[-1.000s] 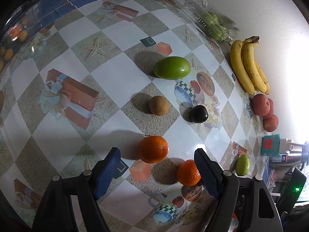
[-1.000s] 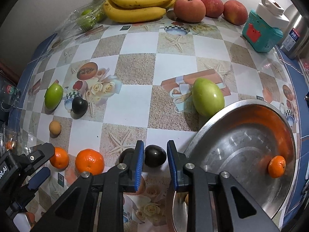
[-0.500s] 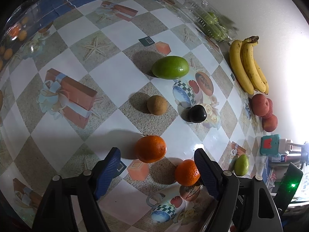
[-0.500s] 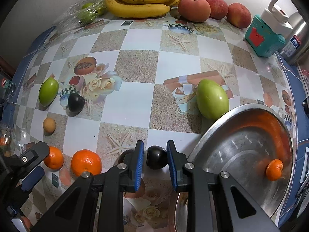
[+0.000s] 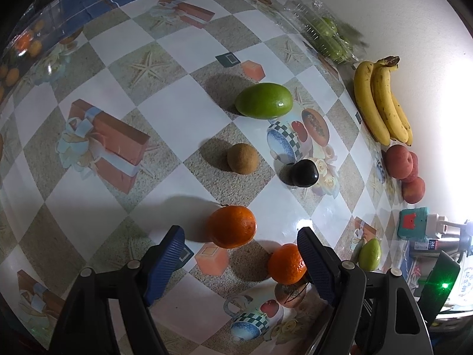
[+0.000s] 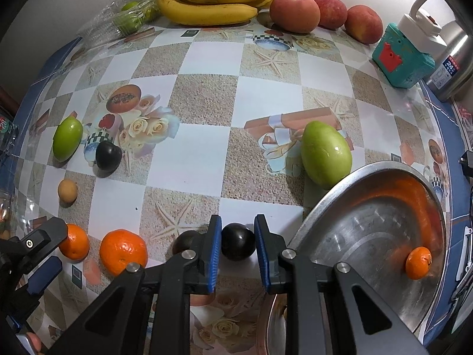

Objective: Organize fruits
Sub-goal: 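Close the left gripper on the tangerine while the right holds the black plum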

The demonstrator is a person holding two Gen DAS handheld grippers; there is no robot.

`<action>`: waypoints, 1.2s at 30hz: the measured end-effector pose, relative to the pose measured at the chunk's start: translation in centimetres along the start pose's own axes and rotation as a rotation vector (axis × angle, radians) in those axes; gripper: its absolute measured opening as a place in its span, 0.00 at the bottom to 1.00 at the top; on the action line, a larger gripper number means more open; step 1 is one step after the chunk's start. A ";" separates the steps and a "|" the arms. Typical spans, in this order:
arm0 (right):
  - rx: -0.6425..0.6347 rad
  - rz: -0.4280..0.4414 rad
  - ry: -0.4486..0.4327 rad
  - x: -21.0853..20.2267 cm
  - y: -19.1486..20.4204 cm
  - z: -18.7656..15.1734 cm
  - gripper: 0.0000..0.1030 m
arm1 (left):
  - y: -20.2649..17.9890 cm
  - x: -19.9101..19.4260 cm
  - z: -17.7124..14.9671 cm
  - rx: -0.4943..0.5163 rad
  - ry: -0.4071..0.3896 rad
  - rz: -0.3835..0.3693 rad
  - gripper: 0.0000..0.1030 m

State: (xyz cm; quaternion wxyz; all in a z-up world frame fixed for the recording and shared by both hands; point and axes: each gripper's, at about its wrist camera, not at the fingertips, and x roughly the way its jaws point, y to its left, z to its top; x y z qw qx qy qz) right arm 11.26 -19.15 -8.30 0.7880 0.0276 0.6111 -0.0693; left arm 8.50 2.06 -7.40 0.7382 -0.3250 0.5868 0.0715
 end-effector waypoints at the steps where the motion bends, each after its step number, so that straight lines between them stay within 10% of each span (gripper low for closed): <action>1: 0.002 0.002 0.000 0.0 0.0 0.0 0.22 | 0.0 0.0 0.0 0.000 0.001 0.001 0.79; 16: 0.088 0.097 -0.034 -2.4 -2.4 -0.3 0.22 | 0.7 0.6 0.3 -0.032 0.020 -0.004 0.78; 36: 0.097 0.132 -0.059 -4.3 -2.1 -1.1 0.22 | 1.0 0.8 0.4 -0.038 0.010 -0.033 0.38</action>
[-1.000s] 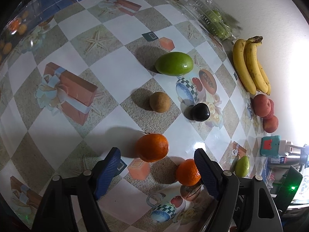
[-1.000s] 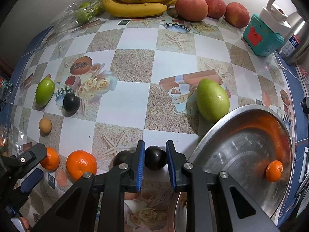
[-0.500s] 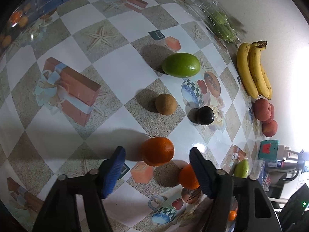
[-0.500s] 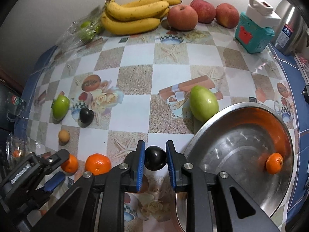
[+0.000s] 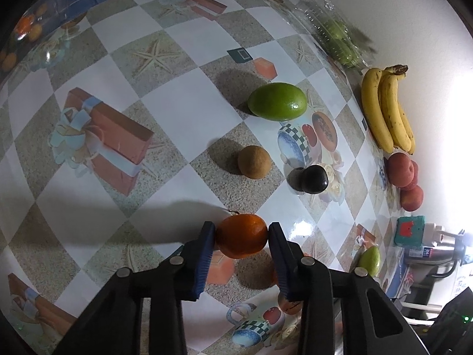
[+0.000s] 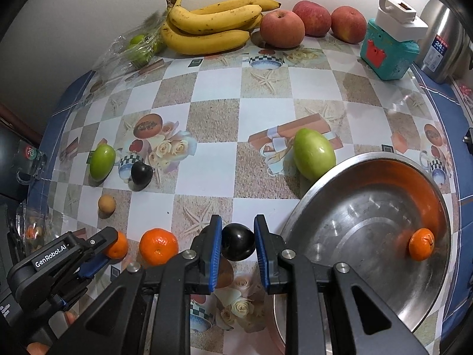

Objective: Organize fruits
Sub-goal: 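Close the left gripper on the tangerine while the right holds the black plum, then carry the tangerine and the black plum over the steel bowl with both grippers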

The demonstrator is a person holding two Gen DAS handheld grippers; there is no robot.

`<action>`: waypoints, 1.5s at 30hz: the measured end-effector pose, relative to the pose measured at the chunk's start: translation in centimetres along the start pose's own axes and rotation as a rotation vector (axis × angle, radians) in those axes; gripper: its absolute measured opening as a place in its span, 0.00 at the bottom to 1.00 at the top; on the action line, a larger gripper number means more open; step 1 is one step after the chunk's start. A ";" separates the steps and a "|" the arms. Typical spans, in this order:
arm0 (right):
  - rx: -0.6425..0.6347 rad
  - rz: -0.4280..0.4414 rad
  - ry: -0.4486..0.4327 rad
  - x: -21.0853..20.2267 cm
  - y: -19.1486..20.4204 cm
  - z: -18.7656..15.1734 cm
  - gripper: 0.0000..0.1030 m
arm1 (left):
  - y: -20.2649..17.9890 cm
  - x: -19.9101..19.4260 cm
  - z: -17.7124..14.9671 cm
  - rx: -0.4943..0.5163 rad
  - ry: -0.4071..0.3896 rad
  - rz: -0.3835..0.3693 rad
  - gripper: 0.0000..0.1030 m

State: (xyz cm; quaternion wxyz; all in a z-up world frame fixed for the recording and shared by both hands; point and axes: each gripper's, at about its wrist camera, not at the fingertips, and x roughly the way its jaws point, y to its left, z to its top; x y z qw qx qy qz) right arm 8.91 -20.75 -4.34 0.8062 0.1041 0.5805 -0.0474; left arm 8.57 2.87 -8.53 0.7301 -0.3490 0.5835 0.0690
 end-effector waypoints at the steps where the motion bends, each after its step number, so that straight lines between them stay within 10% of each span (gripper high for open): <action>1: 0.000 0.000 0.001 0.0 0.0 0.0 0.22 | 0.0 0.0 0.0 0.001 0.000 -0.002 0.38; 23: 0.095 0.002 -0.065 -2.8 -3.9 0.7 0.22 | -4.4 -3.2 -1.3 0.174 -0.085 -0.091 0.37; 45: 0.471 -0.033 -0.071 -3.9 -17.7 -2.6 0.22 | -15.7 0.2 -14.7 0.743 0.204 -0.199 0.37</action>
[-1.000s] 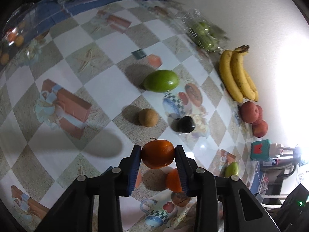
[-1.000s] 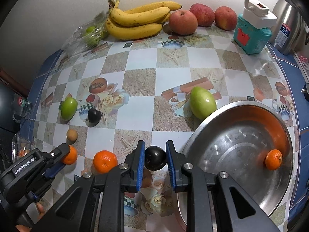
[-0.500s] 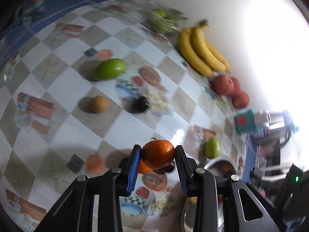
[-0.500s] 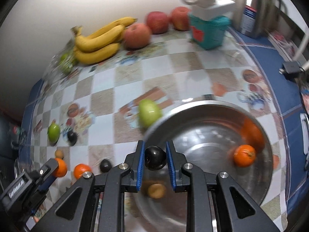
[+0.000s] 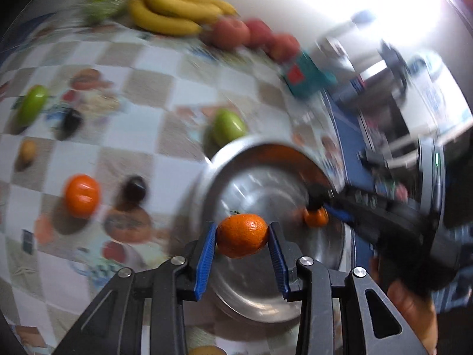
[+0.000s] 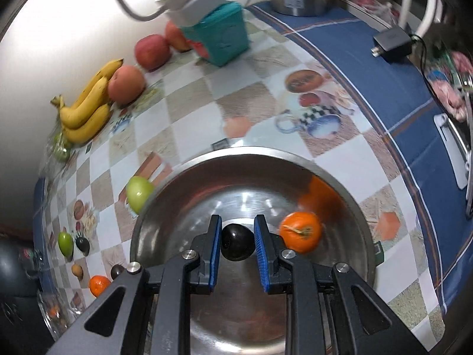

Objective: Organize fruits
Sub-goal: 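Carry the tangerine and the black plum over the steel bowl with both grippers, then open the left gripper over the bowl dropping the tangerine while the right releases the plum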

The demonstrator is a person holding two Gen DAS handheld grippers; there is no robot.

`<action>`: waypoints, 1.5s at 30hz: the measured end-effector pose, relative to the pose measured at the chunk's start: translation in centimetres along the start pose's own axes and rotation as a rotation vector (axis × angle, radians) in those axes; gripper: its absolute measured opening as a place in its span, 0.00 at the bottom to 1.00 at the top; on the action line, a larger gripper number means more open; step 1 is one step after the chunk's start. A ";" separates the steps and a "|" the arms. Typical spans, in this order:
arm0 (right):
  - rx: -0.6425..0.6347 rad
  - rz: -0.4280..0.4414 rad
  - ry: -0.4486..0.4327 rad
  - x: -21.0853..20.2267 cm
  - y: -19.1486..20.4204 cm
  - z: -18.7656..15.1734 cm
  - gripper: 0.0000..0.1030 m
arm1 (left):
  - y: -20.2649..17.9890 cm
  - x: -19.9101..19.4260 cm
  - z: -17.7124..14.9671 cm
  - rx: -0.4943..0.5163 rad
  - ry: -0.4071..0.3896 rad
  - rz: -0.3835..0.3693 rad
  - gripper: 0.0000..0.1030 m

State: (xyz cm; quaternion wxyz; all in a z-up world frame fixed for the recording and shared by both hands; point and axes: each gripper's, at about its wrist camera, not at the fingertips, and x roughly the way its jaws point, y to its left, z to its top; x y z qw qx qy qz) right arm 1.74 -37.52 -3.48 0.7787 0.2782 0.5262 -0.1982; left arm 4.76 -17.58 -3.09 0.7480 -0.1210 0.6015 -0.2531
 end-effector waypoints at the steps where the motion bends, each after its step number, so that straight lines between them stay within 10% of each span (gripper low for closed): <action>1: 0.003 0.002 0.002 0.1 -0.1 0.0 0.22 | -0.5 0.4 -0.2 0.014 0.022 -0.003 0.37; 24: -0.027 -0.012 0.071 2.4 0.4 -0.8 0.23 | -1.3 5.3 -1.8 0.052 0.212 0.037 0.38; 45: -0.029 0.006 0.037 1.0 0.6 -0.3 0.23 | -1.2 3.1 -0.7 0.050 0.128 0.017 0.50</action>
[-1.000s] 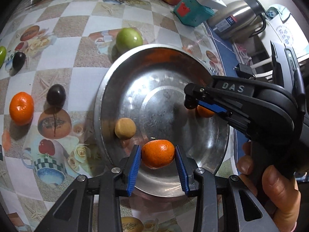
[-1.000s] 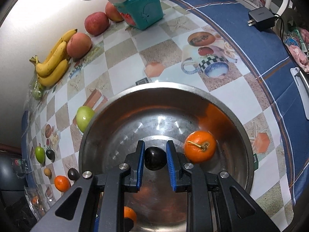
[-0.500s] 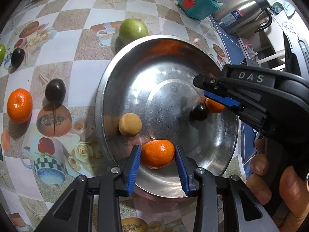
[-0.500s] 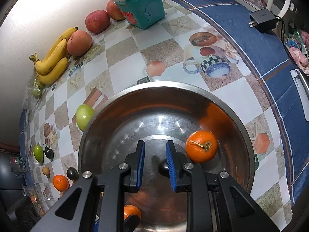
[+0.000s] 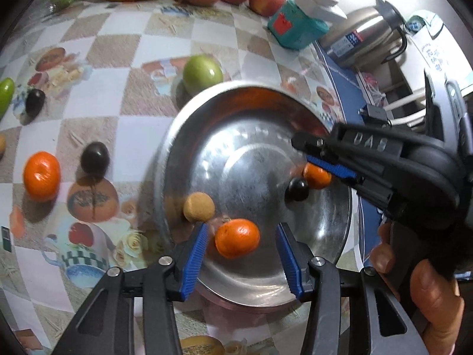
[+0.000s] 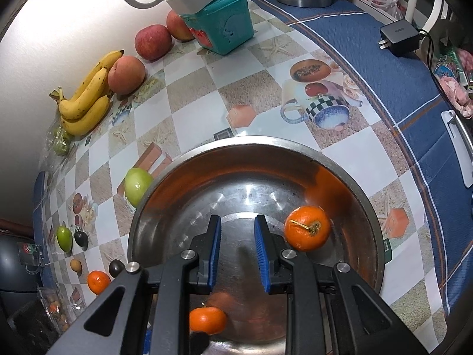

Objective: Organize fruits
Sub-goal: 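Open the left gripper over the bowl dropping the tangerine while the right releases the plum, then withdraw both grippers from the bowl toward the remaining fruits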

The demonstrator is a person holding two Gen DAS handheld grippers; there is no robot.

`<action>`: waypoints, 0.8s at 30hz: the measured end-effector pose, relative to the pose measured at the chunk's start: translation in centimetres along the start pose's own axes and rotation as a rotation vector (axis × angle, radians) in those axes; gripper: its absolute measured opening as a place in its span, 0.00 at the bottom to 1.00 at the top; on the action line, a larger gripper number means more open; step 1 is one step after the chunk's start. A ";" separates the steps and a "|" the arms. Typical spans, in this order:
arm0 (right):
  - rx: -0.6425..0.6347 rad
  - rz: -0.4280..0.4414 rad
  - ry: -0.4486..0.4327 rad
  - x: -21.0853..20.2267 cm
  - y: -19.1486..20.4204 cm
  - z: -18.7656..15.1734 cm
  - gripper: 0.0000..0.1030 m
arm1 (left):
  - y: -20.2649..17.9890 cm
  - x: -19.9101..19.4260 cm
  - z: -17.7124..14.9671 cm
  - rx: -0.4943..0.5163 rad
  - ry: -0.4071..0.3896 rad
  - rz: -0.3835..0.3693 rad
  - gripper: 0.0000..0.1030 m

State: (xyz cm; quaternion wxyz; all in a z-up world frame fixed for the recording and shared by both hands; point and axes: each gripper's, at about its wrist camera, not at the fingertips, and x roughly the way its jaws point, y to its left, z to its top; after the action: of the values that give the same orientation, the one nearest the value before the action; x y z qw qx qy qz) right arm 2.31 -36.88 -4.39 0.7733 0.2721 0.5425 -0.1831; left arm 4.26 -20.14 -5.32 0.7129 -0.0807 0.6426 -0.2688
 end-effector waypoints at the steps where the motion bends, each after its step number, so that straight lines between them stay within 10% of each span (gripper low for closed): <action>1: -0.001 0.000 0.003 0.0 0.0 0.0 0.23 | 0.1 -0.2 0.2 -0.008 -0.013 0.008 0.50; 15: -0.041 -0.019 0.003 0.4 1.1 -0.2 0.24 | 3.4 -3.9 1.3 -0.067 -0.215 0.283 0.52; 18: -0.053 -0.021 -0.001 0.5 1.6 -0.3 0.47 | 4.2 -3.9 1.4 -0.102 -0.220 0.310 0.59; 24: -0.089 -0.030 -0.010 0.5 2.3 -0.4 0.62 | 5.3 -4.0 1.4 -0.154 -0.222 0.355 0.70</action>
State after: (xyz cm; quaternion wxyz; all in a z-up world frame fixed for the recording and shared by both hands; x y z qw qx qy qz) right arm 3.54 -34.86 -4.48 0.7845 0.2286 0.5502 -0.1718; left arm 6.95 -14.00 -4.08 0.8070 -0.0497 0.5831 -0.0787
